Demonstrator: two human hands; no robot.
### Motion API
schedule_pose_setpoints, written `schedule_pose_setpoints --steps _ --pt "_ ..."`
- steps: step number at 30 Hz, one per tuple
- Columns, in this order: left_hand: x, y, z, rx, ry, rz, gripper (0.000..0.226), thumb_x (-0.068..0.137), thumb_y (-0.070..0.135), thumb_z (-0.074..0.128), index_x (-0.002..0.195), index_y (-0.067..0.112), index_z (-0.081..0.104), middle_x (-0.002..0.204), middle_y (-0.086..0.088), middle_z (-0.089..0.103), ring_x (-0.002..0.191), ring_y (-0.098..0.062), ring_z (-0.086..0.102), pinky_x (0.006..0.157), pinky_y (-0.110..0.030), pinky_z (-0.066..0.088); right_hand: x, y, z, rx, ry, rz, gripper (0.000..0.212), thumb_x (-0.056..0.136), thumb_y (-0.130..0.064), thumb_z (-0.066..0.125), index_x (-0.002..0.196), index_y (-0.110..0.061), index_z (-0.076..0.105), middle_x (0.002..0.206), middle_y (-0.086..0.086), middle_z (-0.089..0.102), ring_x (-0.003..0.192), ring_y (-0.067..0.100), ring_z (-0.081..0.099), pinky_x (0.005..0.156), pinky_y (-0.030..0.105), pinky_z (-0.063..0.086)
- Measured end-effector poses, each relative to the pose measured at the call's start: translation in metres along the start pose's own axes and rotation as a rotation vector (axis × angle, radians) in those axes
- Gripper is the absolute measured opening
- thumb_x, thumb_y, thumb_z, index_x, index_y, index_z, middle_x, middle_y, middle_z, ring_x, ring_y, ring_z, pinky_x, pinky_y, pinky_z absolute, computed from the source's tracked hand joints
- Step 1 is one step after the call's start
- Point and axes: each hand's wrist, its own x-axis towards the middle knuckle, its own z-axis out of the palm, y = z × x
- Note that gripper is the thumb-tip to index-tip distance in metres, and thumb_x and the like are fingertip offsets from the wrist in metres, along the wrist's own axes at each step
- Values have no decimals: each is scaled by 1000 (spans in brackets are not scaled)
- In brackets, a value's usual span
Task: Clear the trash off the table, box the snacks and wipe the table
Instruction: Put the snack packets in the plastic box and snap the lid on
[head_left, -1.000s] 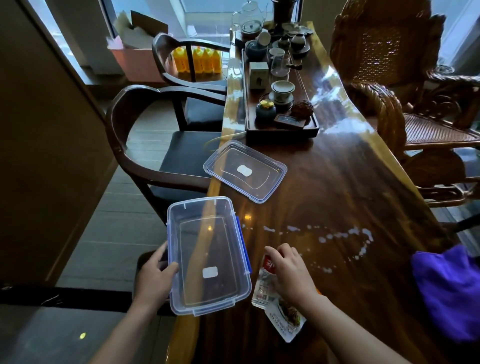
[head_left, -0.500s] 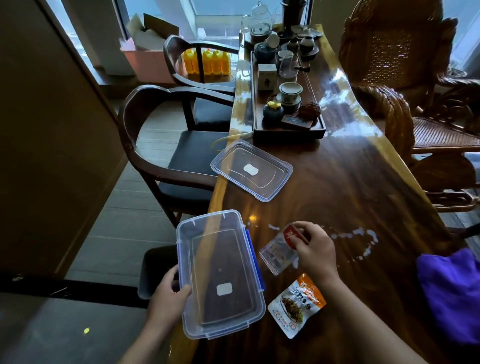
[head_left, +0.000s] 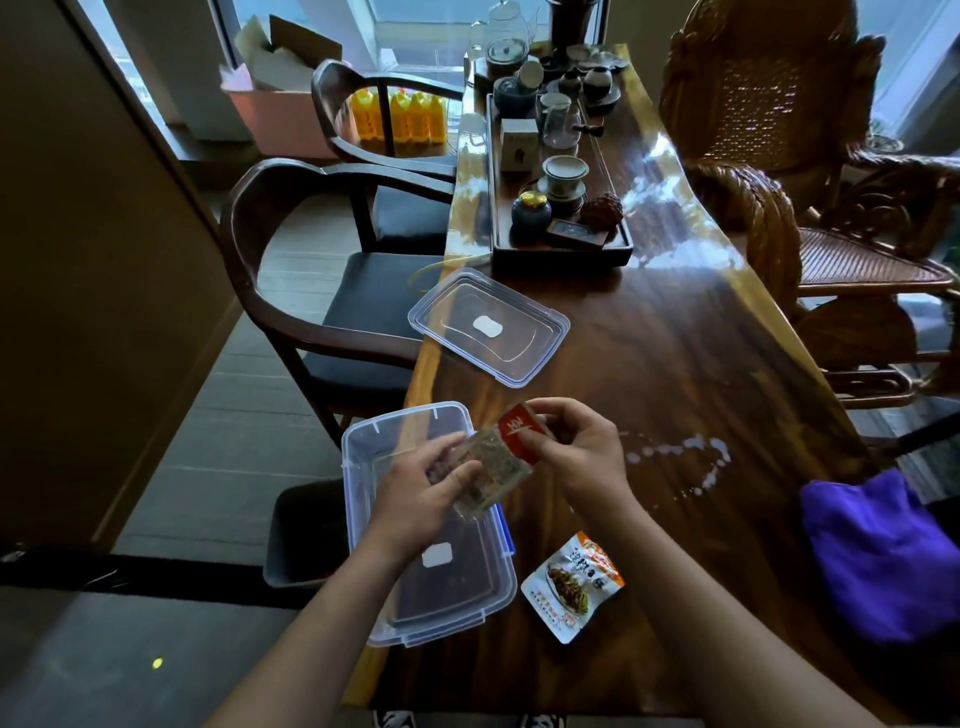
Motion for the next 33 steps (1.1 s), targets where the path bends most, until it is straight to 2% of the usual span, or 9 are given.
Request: schedule_pose_setpoints --steps 2,5,8,10,13,20,27,30,33 --pt "-2 0 4 -96 -1 -18 16 90 16 68 97 28 74 91 1 75 86 -11 70 75 -32 57 -2 5 -4 -15 -35 68 25 80 0 77 97 -17 73 92 4 74 91 21 71 82 41 61" --pt "-11 -13 0 -126 56 -109 9 90 14 67 93 18 74 87 -2 76 80 -13 71 66 -30 57 -7 23 -21 -190 -102 149 24 86 -9 73 107 -19 73 97 1 74 92 16 71 84 44 60" --pt "-16 -34 -12 -116 160 -201 9 91 15 68 89 22 74 82 0 76 76 -16 73 65 -34 57 -16 47 -53 -696 -205 132 36 86 -15 72 119 -27 68 109 -11 70 100 8 65 91 35 56" --pt "-17 -45 -19 -93 224 -228 9 90 13 69 86 20 73 75 1 75 72 -15 72 61 -29 54 -25 59 -70 -1092 -412 70 53 80 -24 78 129 -32 61 124 -13 61 117 11 53 98 30 47" --pt "-19 -52 -20 -71 253 -248 7 90 12 68 88 16 74 75 -2 75 70 -15 72 58 -24 51 -38 75 -78 -1332 -640 52 75 74 -36 81 141 -35 48 136 -15 49 125 17 37 99 33 41" --pt "-27 -59 -13 -67 271 -290 8 92 13 67 88 18 73 76 -3 75 70 -19 73 61 -35 58 -45 87 -75 -1450 -676 -17 73 80 -34 76 144 -39 42 138 -10 44 133 23 28 111 43 30" --pt "-27 -55 -10 42 291 -293 7 93 19 66 90 20 73 78 2 75 70 -13 72 55 -25 51 -40 90 -72 -1475 -630 -91 53 78 -33 77 125 -34 53 136 -2 40 126 23 33 108 41 34" --pt "-29 -56 -11 145 303 -280 7 92 21 67 88 22 73 76 4 74 70 -11 70 53 -22 47 -41 91 -71 -1449 -601 -125 44 78 -34 76 115 -31 54 124 -8 52 119 18 42 103 38 36" --pt "-29 -56 -13 233 318 -265 8 92 22 67 87 21 73 76 5 73 68 -9 68 52 -23 45 -38 83 -73 -1385 -531 -118 23 83 -35 72 96 -32 53 101 -13 63 100 13 55 94 33 38"
